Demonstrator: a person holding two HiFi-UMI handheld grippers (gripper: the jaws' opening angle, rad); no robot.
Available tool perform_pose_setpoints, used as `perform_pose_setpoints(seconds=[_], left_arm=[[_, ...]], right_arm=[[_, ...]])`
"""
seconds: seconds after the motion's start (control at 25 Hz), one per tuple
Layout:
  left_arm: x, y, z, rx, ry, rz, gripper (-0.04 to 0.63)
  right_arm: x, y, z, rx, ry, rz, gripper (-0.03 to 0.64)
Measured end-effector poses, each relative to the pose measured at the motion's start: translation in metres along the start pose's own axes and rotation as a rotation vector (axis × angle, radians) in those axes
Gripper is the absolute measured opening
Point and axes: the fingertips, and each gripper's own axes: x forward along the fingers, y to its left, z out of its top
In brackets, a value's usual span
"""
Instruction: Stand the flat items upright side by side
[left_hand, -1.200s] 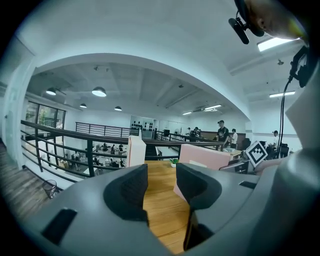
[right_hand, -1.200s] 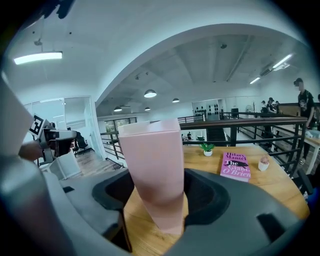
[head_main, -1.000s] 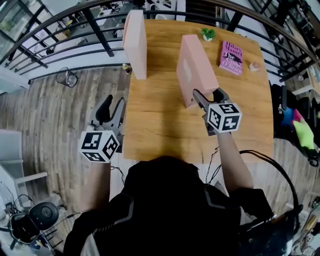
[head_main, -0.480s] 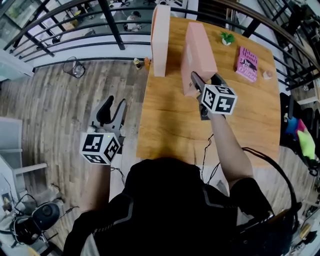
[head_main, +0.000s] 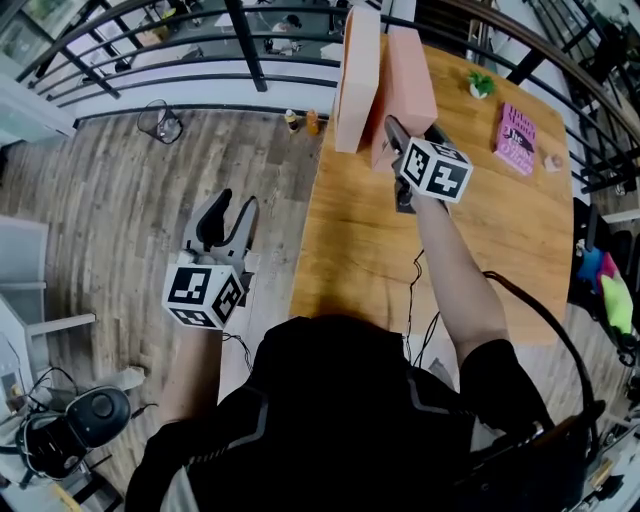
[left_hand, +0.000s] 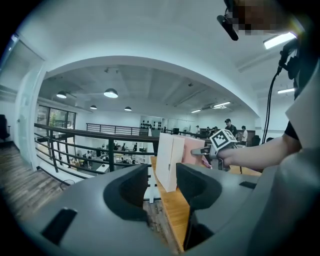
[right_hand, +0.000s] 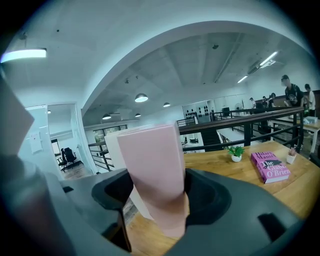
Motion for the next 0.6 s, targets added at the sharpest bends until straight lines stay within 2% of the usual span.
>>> perform_pose_setpoints(seconds=[0.4,0.6], left_arm=[[0.005,0.013,-0.006,-0.020,-0.007,-0.002,0.196],[0.009,-0.006,-0.017,-0.035,0.009,-0.010,0.196]], right_arm=[[0.021,0.007,0.008,-0.023,-0.016,0.005,0.325],[0.004,-0.004,-0.004,-0.137,0.015,0.100,0.342]])
